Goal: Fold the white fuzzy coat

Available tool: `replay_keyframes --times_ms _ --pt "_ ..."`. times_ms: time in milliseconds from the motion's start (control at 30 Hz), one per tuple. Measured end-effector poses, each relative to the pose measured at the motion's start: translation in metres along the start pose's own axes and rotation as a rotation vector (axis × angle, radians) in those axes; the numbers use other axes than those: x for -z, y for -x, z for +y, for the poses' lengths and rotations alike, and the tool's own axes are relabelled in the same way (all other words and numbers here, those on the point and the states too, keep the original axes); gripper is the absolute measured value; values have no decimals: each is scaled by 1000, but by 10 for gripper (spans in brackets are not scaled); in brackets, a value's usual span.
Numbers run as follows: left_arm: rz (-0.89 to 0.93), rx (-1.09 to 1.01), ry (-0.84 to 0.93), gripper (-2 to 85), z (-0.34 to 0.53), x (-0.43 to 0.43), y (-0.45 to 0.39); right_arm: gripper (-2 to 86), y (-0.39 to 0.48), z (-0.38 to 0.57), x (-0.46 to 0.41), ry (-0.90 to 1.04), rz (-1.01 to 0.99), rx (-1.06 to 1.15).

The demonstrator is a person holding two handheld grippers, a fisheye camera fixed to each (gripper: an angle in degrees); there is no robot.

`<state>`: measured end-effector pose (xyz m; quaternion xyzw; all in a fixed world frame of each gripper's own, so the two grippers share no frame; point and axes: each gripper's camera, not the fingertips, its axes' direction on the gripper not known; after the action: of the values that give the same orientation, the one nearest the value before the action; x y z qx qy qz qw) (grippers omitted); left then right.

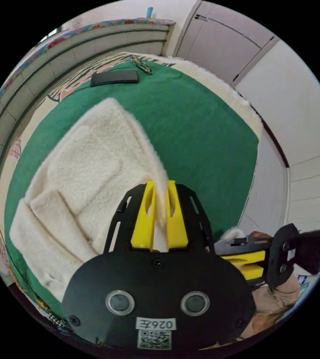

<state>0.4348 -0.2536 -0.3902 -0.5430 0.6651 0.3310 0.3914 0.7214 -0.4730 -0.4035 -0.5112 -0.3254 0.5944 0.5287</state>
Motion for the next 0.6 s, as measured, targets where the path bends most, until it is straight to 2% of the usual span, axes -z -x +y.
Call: replay_keyframes --times_ms 233,400,600 --pt "363 90 -410 41 130 131 125 7 64 -31 -14 -182 -341 56" --pt "364 173 -548 41 244 188 201 14 151 -72 -71 -164 -468 171" --pt "344 400 -575 42 380 190 320 26 251 -127 -215 82 -561 125"
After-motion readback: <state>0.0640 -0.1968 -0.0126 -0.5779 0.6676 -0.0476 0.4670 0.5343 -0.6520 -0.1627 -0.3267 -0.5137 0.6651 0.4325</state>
